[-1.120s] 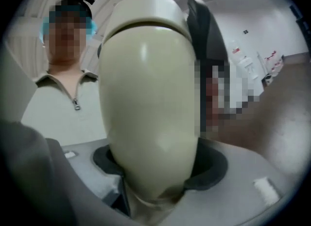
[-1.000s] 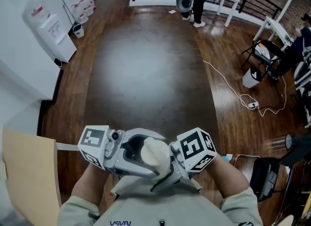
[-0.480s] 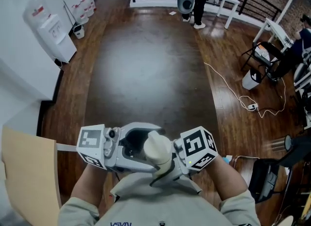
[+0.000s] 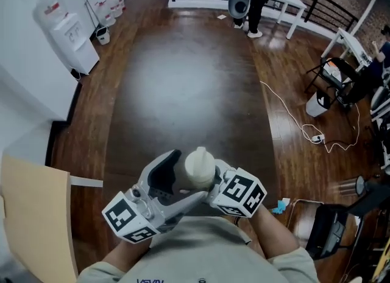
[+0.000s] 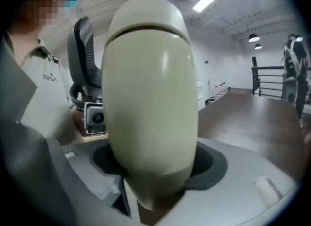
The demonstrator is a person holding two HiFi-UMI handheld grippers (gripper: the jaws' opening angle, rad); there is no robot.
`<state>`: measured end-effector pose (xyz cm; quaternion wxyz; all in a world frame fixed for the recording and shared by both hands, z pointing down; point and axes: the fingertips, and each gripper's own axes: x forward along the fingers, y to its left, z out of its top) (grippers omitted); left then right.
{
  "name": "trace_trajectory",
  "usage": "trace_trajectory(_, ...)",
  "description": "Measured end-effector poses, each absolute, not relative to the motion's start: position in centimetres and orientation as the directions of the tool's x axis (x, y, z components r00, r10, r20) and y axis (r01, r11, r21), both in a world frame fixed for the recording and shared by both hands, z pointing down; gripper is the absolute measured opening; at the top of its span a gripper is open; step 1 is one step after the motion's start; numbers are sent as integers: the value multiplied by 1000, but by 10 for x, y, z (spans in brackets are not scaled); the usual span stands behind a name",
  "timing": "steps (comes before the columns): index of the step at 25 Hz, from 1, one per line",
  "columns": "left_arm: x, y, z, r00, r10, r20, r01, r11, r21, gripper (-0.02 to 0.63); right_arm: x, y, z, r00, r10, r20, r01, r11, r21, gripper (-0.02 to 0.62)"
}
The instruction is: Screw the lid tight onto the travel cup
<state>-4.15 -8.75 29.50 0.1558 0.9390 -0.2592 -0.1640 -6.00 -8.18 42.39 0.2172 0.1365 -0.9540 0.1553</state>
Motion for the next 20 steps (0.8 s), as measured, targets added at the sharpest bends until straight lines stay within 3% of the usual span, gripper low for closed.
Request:
trace_trajectory(3, -40, -96, 309, 769, -620, -156, -538, -760, 365, 405, -62, -90, 434, -824, -281, 492, -402, 902, -159, 314)
trace_trajectory(7, -40, -101, 320, 758, -644, -107, -581, -740, 338, 387, -70, -85, 442, -795, -293, 531, -412, 903, -120, 314)
trace_trajectory(12, -41, -99, 322, 763, -635, -122, -562, -744, 362, 285, -74, -77, 446, -795, -259, 549, -384, 915, -123, 314)
trace_trajectory(16, -41, -97, 320, 795, -589, -146, -492, -767, 413, 289, -72, -65, 445, -822, -165, 545, -313, 931, -190, 313)
trace_trajectory(20, -38, -88, 314, 876, -447, -181, -334, -832, 443, 305, -72, -40, 433, -866, 45, 498, -139, 936, -324, 313)
